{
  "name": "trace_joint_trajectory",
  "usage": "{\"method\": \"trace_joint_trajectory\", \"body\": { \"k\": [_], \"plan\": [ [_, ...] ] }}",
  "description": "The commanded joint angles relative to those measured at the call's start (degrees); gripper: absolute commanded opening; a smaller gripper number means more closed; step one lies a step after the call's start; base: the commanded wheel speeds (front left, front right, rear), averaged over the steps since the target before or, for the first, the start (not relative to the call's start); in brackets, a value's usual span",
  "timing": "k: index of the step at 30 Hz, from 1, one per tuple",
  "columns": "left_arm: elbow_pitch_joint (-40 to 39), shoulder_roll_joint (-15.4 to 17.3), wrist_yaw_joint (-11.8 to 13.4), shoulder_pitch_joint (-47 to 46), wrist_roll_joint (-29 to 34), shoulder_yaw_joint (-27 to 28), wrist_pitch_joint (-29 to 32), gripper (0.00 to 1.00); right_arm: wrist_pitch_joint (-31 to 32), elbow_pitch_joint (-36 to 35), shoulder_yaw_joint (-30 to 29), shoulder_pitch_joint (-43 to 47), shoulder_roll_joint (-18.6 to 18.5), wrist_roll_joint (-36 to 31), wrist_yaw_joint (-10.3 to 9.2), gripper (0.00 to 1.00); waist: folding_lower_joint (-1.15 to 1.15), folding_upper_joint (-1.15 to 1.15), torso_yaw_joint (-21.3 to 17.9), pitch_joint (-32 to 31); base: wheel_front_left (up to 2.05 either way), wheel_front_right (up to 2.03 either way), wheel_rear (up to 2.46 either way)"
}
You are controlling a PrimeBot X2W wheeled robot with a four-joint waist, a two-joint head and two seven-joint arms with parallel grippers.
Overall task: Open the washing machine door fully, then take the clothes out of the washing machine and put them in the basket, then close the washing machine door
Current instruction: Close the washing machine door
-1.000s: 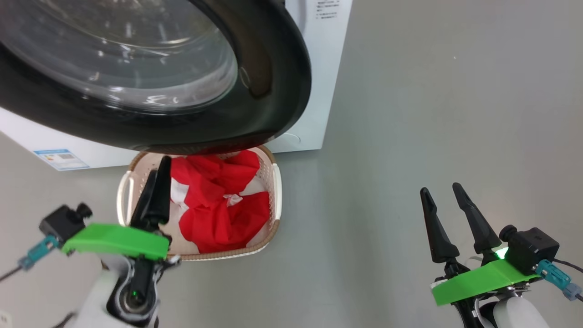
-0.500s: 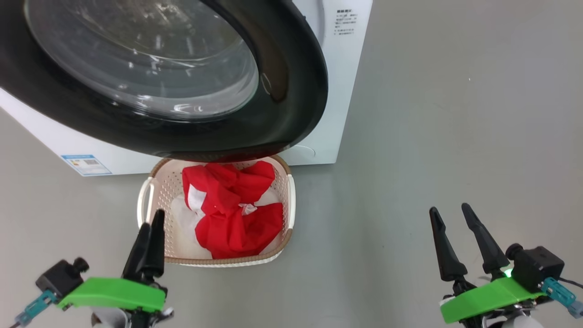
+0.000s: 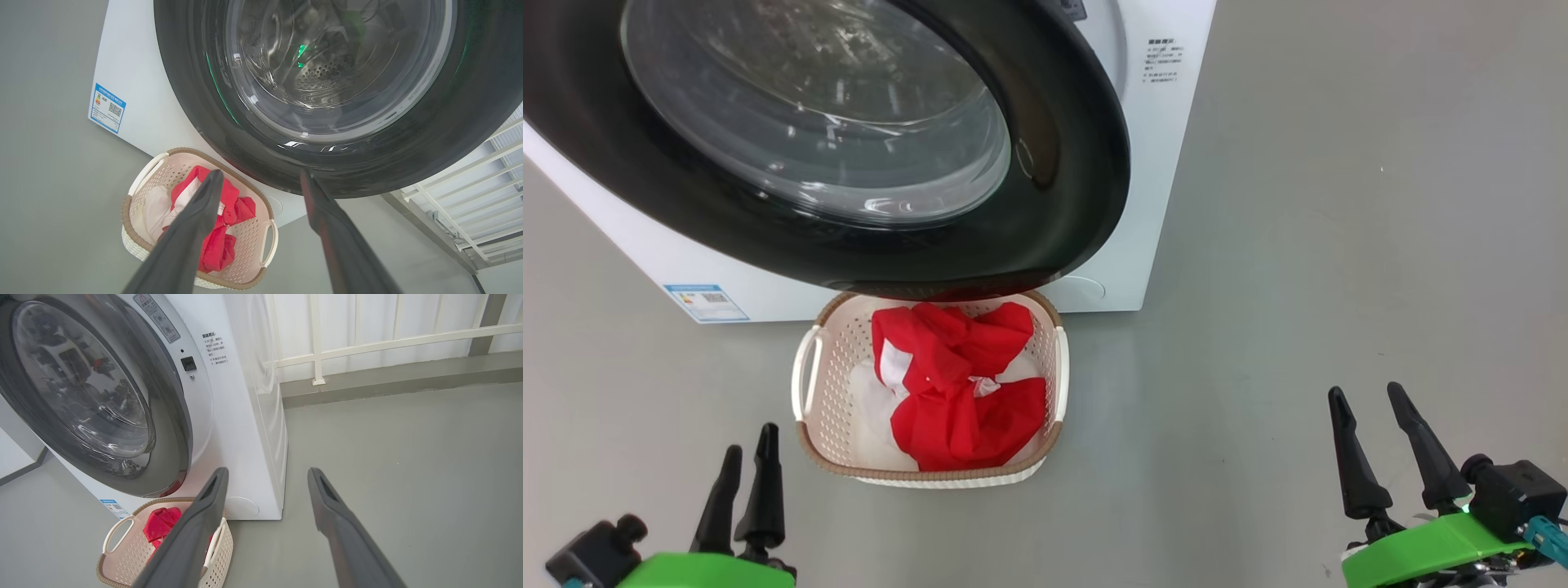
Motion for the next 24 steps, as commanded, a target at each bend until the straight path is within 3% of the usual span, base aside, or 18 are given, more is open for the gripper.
{"method": "trace_joint_trajectory", "body": {
  "k": [1, 24],
  "plan": [
    [-1.7, 0.3, -0.3, 0.6, 1.8, 3.2, -0.4, 1.00, -0.4, -1.5, 0.8, 0.1, -0.8, -0.3, 0.43, 1.00, 0.00, 0.00, 0.2, -0.2, 0.00, 0.00, 0.00],
    [-11.0, -4.3, -0.3, 6.5, 40.7, 9.5, -0.4, 1.00, -0.4, -2.1, -0.4, 0.9, -1.0, -0.5, 0.43, 1.00, 0.00, 0.00, 0.3, 0.2, 0.00, 0.00, 0.00]
  ]
}}
